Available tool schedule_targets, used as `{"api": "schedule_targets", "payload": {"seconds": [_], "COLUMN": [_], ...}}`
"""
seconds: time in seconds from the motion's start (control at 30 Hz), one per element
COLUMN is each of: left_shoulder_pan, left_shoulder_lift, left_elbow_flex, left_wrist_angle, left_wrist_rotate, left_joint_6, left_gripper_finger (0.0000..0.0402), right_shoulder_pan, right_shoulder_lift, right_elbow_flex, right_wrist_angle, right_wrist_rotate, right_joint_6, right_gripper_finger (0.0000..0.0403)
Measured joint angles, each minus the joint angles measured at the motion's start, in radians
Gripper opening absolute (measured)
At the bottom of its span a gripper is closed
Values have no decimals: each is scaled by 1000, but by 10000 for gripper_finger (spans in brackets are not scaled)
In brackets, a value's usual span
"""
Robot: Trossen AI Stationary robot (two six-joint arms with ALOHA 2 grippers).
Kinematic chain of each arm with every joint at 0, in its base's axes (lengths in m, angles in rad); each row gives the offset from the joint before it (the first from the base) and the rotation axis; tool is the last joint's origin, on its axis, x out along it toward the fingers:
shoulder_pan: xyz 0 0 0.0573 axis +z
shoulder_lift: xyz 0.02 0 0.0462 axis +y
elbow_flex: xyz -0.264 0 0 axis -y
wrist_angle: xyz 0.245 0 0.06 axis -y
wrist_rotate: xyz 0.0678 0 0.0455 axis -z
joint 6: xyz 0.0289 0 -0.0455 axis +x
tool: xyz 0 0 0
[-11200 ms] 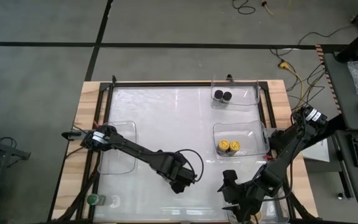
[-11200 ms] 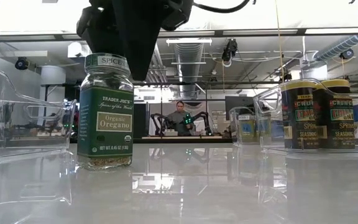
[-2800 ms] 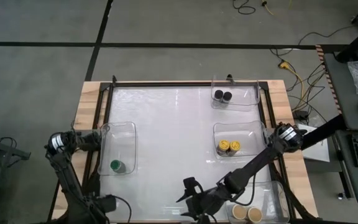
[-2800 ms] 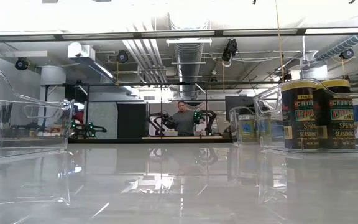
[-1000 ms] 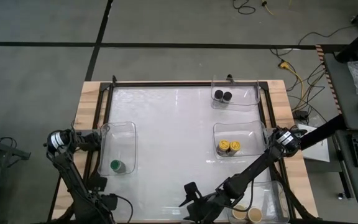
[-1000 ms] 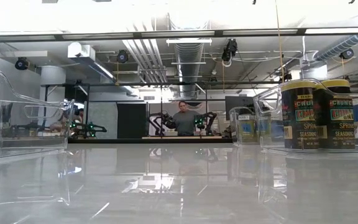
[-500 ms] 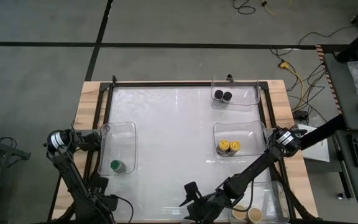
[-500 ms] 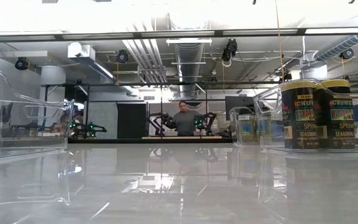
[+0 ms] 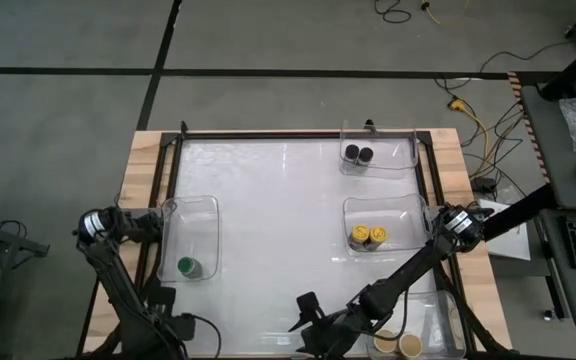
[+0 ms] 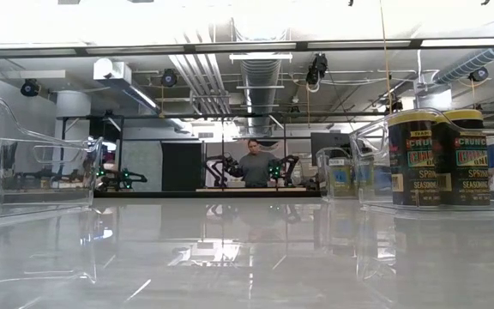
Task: Sort spices by type
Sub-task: Put the green seasoning bottle into the middle left transparent bin
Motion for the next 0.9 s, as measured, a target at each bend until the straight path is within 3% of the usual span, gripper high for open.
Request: {"api": "schedule_targets", "payload": {"seconds": [0.2,0.47,0.63,0.9], "left_shoulder_pan": [48,107,174,319], "left_shoulder_lift": [0,-1,-17,-70], "left_elbow_flex": [180,415,417,368], "left_wrist_angle": [-56,-97,-95,-93], "left_wrist_rotate": [-142,-532,-572,-547], "left_joint_6": [-96,-125,-72,161], "left_gripper_finger": [190,190,189,189], "right_shoulder_pan": [0,0,4,6], "right_shoulder_lift": [0,0,0,0], "right_elbow_flex": [0,0,0,0], "right_wrist_angle": [0,0,0,-6], "right_wrist_rotate": [0,0,-1,-1], "right_joint_6": [11,19,16,16], "right_gripper_finger": [219,219,219,219]}}
